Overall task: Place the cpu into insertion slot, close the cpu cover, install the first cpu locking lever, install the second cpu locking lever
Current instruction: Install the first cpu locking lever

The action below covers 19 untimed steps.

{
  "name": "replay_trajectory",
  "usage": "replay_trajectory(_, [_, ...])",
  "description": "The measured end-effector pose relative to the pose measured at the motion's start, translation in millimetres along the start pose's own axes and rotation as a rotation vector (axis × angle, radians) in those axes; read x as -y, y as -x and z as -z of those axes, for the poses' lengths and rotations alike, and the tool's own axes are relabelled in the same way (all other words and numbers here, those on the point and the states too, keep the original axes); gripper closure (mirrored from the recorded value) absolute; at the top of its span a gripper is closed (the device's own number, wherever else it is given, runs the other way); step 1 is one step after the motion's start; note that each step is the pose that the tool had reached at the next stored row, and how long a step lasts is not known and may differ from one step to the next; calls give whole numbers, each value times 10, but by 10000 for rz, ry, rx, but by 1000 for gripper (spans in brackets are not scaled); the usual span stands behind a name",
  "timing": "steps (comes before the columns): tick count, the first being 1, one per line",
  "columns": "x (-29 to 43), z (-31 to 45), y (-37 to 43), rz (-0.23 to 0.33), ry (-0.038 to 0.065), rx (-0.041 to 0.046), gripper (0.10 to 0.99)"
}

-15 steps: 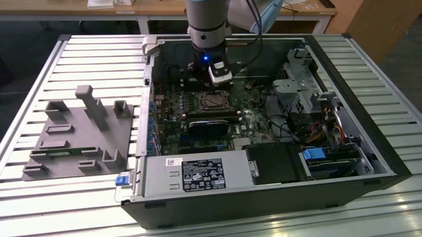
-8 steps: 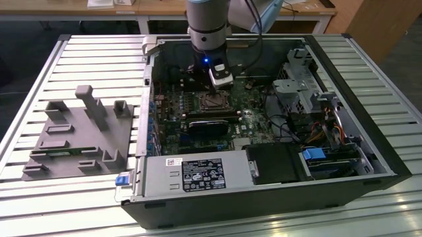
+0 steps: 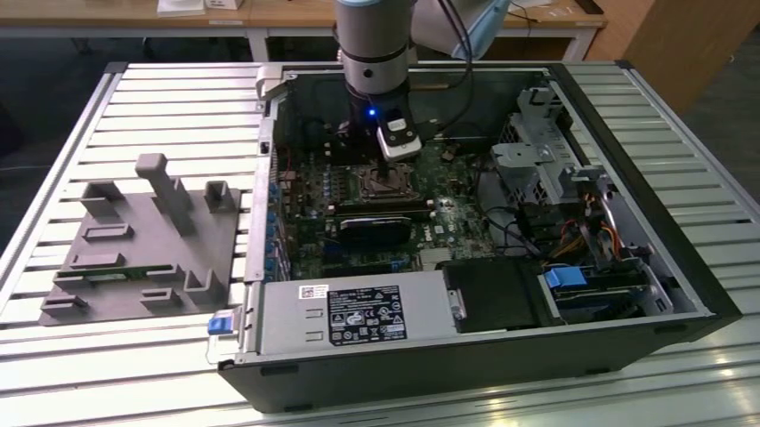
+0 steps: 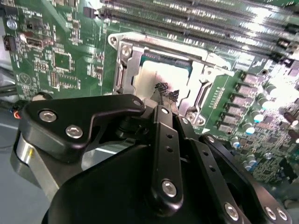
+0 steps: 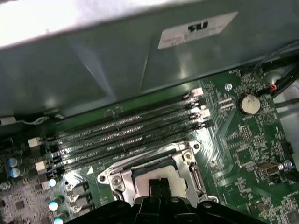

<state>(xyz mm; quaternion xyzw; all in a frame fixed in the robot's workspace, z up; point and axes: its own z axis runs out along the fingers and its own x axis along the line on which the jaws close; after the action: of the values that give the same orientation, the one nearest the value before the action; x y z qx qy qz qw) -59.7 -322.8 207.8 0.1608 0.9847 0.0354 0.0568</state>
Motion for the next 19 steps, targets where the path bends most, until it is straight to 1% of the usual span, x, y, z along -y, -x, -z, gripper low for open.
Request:
replay_trajectory(1, [0, 0, 0, 4, -17, 5, 984])
replay_trajectory(7, [0, 0, 0, 4, -22, 7, 984])
replay_trajectory(9, [-1, 9, 1, 10, -77, 24, 984])
replay_trajectory(13, [-6, 72, 8, 22, -160, 52, 984])
replay_trajectory(19, [-15, 173, 18, 30, -223, 72, 984])
